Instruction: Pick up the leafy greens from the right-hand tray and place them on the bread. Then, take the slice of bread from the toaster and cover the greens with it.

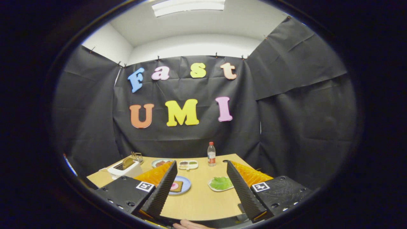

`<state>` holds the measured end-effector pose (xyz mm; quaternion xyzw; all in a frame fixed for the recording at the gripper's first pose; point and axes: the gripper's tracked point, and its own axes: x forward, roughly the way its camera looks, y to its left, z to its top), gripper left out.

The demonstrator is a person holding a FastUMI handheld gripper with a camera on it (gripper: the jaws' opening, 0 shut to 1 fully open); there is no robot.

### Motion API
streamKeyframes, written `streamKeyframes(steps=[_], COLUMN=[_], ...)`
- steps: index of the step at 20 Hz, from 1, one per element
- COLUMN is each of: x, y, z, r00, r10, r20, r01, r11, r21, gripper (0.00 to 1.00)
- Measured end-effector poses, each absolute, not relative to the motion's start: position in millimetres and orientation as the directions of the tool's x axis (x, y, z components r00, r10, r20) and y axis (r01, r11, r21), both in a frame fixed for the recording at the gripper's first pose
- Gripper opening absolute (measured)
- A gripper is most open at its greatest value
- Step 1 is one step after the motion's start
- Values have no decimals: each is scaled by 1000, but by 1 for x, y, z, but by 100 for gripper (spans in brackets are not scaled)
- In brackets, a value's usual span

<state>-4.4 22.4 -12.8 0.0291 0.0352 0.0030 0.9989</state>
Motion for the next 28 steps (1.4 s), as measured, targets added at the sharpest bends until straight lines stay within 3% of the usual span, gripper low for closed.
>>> streamKeyframes(steps=[7,13,19,28], x=[32,110,204,304], y=[5,-49,-114,-144], z=[-30,-87,-172,-293], r00=[995,980,920,776], r10=[-19,-84,-171,-164], r20=[-94,-181,-352,-609], r01=[21,78,145,134], r11=[1000,996,985,986], r21=[21,-41,-98,-95], gripper=[95,95,95,96])
